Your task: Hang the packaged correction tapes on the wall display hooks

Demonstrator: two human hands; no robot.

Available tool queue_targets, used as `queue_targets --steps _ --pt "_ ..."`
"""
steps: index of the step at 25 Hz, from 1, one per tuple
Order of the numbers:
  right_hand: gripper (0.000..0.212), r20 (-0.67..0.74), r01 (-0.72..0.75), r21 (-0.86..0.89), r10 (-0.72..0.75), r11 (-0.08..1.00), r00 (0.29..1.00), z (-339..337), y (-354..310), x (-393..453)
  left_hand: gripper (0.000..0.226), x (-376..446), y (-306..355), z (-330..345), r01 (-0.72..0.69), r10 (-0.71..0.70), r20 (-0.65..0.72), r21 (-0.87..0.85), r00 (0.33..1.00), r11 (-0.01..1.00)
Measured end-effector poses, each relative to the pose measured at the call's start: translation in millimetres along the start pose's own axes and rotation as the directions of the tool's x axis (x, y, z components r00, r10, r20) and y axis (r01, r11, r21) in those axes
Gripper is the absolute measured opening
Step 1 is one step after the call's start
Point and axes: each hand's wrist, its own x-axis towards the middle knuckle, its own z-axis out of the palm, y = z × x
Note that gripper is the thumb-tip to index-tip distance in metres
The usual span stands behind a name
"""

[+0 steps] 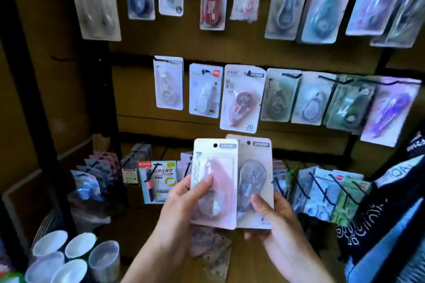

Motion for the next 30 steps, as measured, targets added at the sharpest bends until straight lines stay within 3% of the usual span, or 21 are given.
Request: queue_targets --steps 3,6,8,13,25,30 --pt "0.064 0.012 0.165 -0.041 -0.165 0.985 0.986 10.5 -40.4 14.7 0.038 27.5 24.9 1.6 -0.102 0.097 -0.083 -0.054 0.992 0.993" --pt "0.038 -0.003 0.292 -0.127 -0.295 0.948 0.955 21.6 -76.4 41.8 0.035 37.4 31.6 -0.7 -0.164 0.144 -0.151 -0.129 0.978 0.978" --pt "0.032 -0.007 0.317 -0.173 -0.323 0.932 0.946 31.8 -90.8 56.4 0.029 34.0 26.7 2.2 -0.152 0.132 -0.150 -0.132 0.980 0.980" --pt "0.016 -0.086 0.293 -0.209 -0.316 0.933 0.945 36.6 -87.3 74.9 0.032 30.2 23.0 9.1 -0.144 0.127 -0.147 -0.114 0.981 0.983" --pt "0.016 -0.188 0.270 -0.236 -0.316 0.934 0.930 38.6 -77.6 82.0 0.032 32.5 23.5 14.1 -0.164 0.143 -0.148 -0.145 0.979 0.976" --pt "0.008 -0.289 0.146 -0.285 -0.230 0.947 0.929 47.1 -78.0 124.1 0.034 33.4 18.6 16.0 -0.164 0.150 -0.137 -0.101 0.979 0.981"
